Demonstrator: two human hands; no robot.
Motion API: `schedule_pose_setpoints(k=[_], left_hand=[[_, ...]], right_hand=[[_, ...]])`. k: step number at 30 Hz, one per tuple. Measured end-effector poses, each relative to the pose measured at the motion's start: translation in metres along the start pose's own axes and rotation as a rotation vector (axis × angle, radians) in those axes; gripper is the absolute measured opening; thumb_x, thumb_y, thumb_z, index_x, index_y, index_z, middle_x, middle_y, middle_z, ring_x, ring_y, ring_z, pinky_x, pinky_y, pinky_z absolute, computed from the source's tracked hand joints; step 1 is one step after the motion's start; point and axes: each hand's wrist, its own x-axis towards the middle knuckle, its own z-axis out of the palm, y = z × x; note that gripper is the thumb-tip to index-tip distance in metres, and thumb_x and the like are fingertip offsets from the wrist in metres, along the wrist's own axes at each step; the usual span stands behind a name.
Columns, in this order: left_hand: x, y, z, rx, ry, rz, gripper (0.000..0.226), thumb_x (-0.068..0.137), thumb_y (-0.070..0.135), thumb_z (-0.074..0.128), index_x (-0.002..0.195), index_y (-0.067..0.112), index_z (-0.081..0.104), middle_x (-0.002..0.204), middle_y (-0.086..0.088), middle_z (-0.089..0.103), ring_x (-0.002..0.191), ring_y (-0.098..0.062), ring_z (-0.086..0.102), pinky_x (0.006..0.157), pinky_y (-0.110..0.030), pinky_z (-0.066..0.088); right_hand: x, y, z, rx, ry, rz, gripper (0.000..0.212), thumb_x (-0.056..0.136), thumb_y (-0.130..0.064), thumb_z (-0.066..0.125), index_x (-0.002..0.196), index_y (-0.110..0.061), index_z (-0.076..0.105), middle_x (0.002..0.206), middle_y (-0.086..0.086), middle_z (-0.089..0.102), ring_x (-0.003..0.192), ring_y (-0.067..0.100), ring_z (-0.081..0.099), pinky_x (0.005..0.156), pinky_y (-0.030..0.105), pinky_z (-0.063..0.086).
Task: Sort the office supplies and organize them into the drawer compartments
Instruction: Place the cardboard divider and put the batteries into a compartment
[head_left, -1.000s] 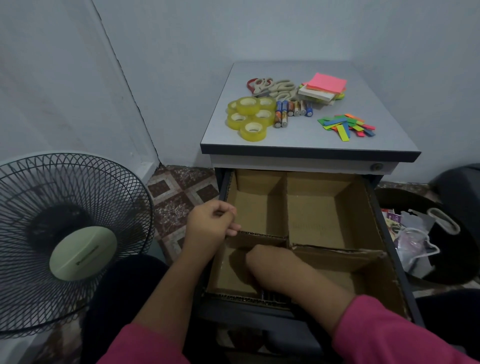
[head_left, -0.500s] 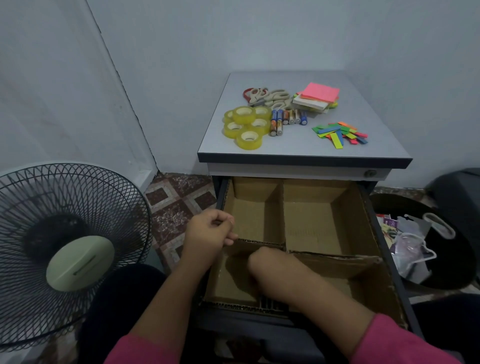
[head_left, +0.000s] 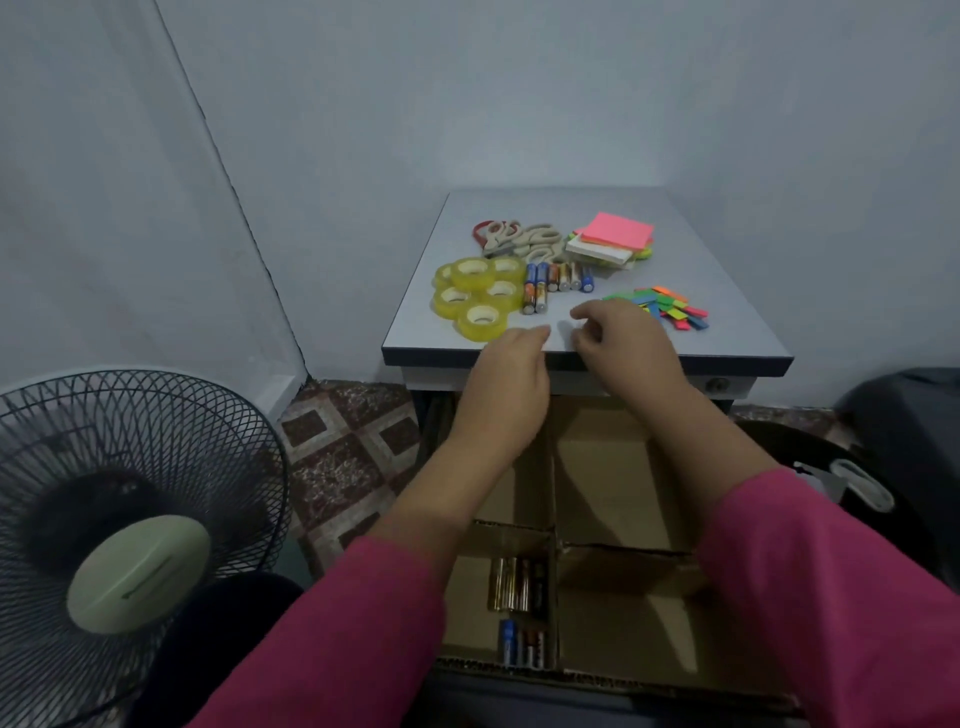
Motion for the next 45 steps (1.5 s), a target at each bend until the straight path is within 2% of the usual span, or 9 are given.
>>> schedule_pose_setpoints(k=[3, 8, 21, 28, 32, 36, 38, 41, 45], left_hand=[[0.032, 0.007, 0.010, 0.114, -0.086, -0.144, 0.045, 0.099, 0.011, 0.042, 0.143, 0.012, 0.037, 0.135, -0.011, 0.048, 0.118, -0.026, 0.051, 0.091, -0.035, 0.045], [0.064, 0.011, 0.011, 0.272, -0.152, -0.315, 0.035, 0.097, 0.013, 0.045, 0.132, 0.013, 0.049, 0.120, -0.011, 0.059, 0.104, -0.027, 0.059, 0.073, -0.035, 0.047], [0.054, 0.006, 0.011, 0.168, -0.014, -0.263, 0.019, 0.099, 0.026, 0.042, 0.099, 0.011, 0.054, 0.087, -0.004, 0.053, 0.076, -0.018, 0.052, 0.049, -0.024, 0.028], [0.060, 0.012, 0.005, 0.235, -0.129, -0.321, 0.015, 0.093, 0.024, 0.055, 0.089, 0.012, 0.047, 0.088, -0.005, 0.051, 0.078, -0.018, 0.050, 0.051, -0.025, 0.031], [0.043, 0.013, -0.007, 0.175, -0.107, -0.342, 0.024, 0.093, 0.032, 0.054, 0.082, 0.011, 0.048, 0.074, -0.003, 0.049, 0.068, -0.018, 0.047, 0.046, -0.027, 0.026], [-0.003, 0.005, -0.029, -0.105, -0.069, -0.414, 0.022, 0.089, 0.033, 0.058, 0.082, 0.012, 0.058, 0.075, -0.005, 0.063, 0.068, -0.019, 0.062, 0.061, -0.037, 0.050], [-0.032, 0.001, -0.043, -0.256, -0.141, -0.478, 0.020, 0.090, 0.032, 0.060, 0.084, 0.013, 0.062, 0.073, 0.000, 0.064, 0.060, -0.010, 0.060, 0.055, -0.029, 0.050], [-0.070, -0.010, -0.056, -0.344, -0.433, -0.636, 0.011, 0.090, 0.018, 0.062, 0.087, 0.009, 0.065, 0.073, 0.001, 0.063, 0.055, -0.004, 0.054, 0.048, -0.016, 0.042], [-0.095, -0.022, -0.042, -0.229, -0.770, -0.776, 0.004, 0.088, 0.010, 0.064, 0.084, 0.009, 0.063, 0.080, -0.007, 0.065, 0.070, -0.015, 0.060, 0.065, -0.025, 0.052]], right_hand=[[0.016, -0.001, 0.005, -0.067, -0.087, -0.046, 0.046, 0.093, -0.021, 0.049, 0.139, -0.022, 0.047, 0.121, 0.014, 0.056, 0.108, 0.028, 0.054, 0.082, 0.033, 0.042], [0.031, -0.003, 0.009, -0.218, -0.206, -0.115, 0.048, 0.099, -0.031, 0.040, 0.146, -0.036, 0.032, 0.128, 0.019, 0.050, 0.111, 0.034, 0.053, 0.078, 0.036, 0.041], [0.013, 0.006, 0.011, -0.033, 0.000, -0.161, 0.026, 0.095, -0.030, 0.052, 0.115, -0.018, 0.062, 0.100, 0.006, 0.053, 0.086, 0.019, 0.052, 0.067, 0.028, 0.035], [0.001, 0.005, 0.014, 0.026, 0.086, -0.114, 0.024, 0.093, -0.023, 0.056, 0.113, -0.014, 0.067, 0.098, 0.006, 0.057, 0.085, 0.016, 0.052, 0.067, 0.024, 0.037], [-0.029, -0.002, 0.011, 0.201, 0.190, -0.039, 0.025, 0.093, -0.020, 0.057, 0.117, -0.015, 0.063, 0.099, -0.001, 0.057, 0.084, 0.007, 0.051, 0.065, 0.011, 0.034], [-0.079, -0.004, 0.013, 0.584, 0.240, 0.098, 0.021, 0.091, -0.016, 0.060, 0.110, -0.025, 0.061, 0.094, -0.011, 0.060, 0.084, -0.001, 0.057, 0.070, 0.009, 0.046], [-0.102, 0.001, 0.019, 0.725, 0.208, 0.167, 0.022, 0.090, -0.014, 0.062, 0.106, -0.029, 0.060, 0.094, -0.013, 0.061, 0.086, -0.004, 0.058, 0.071, 0.008, 0.049], [-0.124, 0.014, 0.036, 0.786, 0.160, 0.275, 0.024, 0.089, -0.012, 0.063, 0.100, -0.034, 0.061, 0.095, -0.011, 0.063, 0.087, -0.002, 0.059, 0.068, 0.010, 0.049], [-0.129, 0.023, 0.047, 0.815, 0.114, 0.388, 0.025, 0.088, -0.012, 0.064, 0.096, -0.036, 0.061, 0.094, -0.004, 0.064, 0.089, 0.012, 0.063, 0.075, 0.025, 0.056]])
